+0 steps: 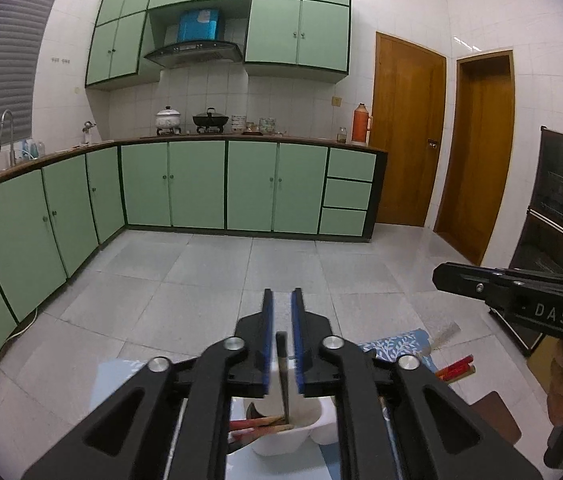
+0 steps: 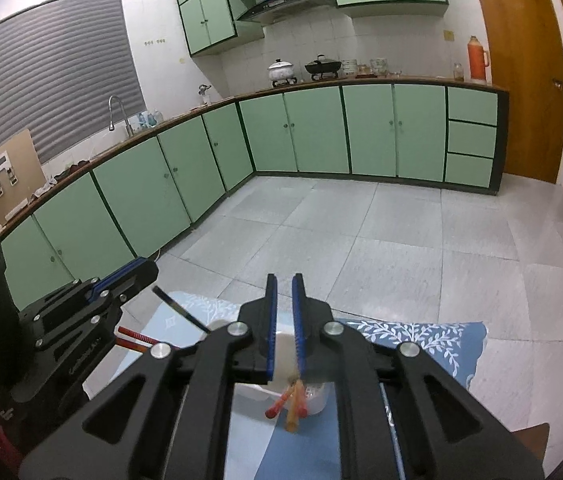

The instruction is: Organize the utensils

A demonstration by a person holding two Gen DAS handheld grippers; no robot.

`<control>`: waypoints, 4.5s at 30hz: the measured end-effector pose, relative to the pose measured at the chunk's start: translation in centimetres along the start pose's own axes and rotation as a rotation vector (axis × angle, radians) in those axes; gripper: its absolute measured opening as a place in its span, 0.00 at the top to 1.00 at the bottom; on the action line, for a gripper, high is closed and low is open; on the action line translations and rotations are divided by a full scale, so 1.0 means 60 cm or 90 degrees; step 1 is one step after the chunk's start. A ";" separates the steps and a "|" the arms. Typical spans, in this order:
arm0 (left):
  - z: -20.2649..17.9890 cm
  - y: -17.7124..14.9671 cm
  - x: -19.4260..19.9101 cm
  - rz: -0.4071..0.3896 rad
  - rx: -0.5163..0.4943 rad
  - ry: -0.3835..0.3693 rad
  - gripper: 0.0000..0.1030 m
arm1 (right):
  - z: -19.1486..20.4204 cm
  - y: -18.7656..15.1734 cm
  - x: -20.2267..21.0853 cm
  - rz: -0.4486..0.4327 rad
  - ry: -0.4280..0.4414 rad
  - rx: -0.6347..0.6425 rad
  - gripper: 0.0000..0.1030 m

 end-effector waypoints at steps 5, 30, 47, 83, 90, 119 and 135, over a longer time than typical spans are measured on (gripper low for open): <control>0.006 0.006 0.040 -0.023 0.002 0.003 0.64 | -0.001 -0.005 0.044 -0.035 -0.007 -0.014 0.67; 0.009 -0.126 0.293 0.042 0.014 0.024 0.06 | 0.103 -0.247 0.258 -0.063 -0.046 -0.031 0.05; 0.008 -0.174 0.439 0.025 0.016 0.020 0.06 | 0.187 -0.305 0.351 -0.065 -0.041 -0.004 0.05; 0.013 -0.190 0.467 0.005 0.004 0.050 0.06 | 0.222 -0.325 0.355 -0.060 -0.063 0.041 0.05; 0.015 -0.189 0.467 0.005 0.004 0.049 0.06 | 0.220 -0.323 0.355 -0.059 -0.064 0.042 0.05; 0.021 -0.185 0.470 0.000 0.008 0.050 0.06 | 0.227 -0.321 0.354 -0.061 -0.062 0.049 0.05; 0.021 -0.185 0.470 0.001 0.009 0.049 0.06 | 0.228 -0.322 0.354 -0.062 -0.062 0.048 0.05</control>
Point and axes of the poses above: each gripper's, at about its wrist camera, not at the fingertips, and x roughly against the way its jaws point, z to its left, y to its top, the point moved 2 cm from there along -x, roughly the way its jaws point, and after that the axes turned 12 degrees about y, right-handed, at the moved point
